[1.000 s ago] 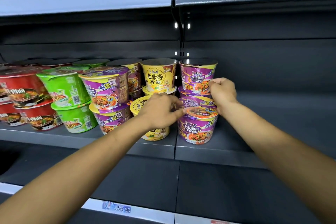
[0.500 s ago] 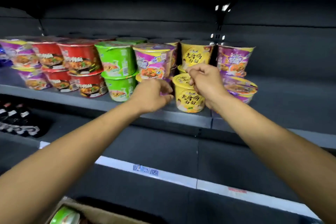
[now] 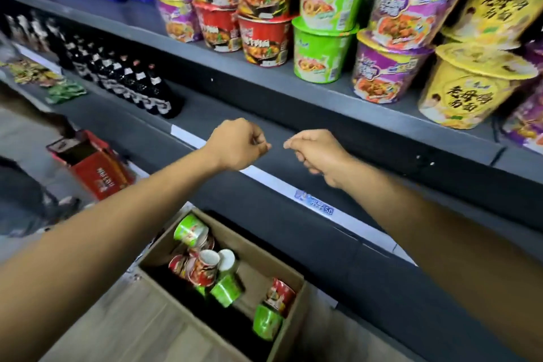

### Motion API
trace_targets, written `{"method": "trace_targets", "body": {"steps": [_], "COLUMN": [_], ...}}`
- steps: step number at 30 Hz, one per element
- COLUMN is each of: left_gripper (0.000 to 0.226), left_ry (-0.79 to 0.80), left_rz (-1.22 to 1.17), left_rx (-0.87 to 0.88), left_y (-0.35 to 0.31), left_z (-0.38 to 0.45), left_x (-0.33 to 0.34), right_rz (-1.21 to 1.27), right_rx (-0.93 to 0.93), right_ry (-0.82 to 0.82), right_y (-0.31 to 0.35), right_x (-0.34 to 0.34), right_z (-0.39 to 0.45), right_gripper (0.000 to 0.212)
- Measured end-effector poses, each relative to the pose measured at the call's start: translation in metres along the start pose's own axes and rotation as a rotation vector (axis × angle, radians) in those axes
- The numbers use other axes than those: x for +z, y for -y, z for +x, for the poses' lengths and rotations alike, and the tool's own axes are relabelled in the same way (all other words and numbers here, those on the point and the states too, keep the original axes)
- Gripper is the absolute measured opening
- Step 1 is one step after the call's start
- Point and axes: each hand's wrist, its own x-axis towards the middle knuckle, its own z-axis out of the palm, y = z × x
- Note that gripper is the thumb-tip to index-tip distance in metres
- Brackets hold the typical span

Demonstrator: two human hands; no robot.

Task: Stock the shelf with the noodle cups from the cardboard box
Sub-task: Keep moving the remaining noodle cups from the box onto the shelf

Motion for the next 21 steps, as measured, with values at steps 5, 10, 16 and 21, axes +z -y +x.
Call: {"method": "trace_targets", "body": {"steps": [5,10,16,21], "left_gripper": [0.009,0.016,0.026,0.032], "left_ry": [0.103,0.149,0.378,0.524], "left_rz": [0.01,0.033,0.028,-0.09], "left_rx": [-0.181,-0.371,-0.588,-0.785], "left_y": [0.056,0.113,0.182,0.271], "left_z": [-0.011,-0.028,-0.052,-0.067], "left_x": [0.021,0.064,0.137,0.227], "right_rz": [-0.002,0.051,0.04,0.052], "right_rx": [0.187,0.359,0.535,0.623], "right_ry": [0.182,0.295,0.369,0.347], "right_y": [-0.037,-0.08,-0.146,-0.212], "right_x": [0.039,0.075,0.127,0.194], "right_z": [0.034,0.059,0.084,0.121], "right_gripper": [0.005,0.008,0.01,0.008]}}
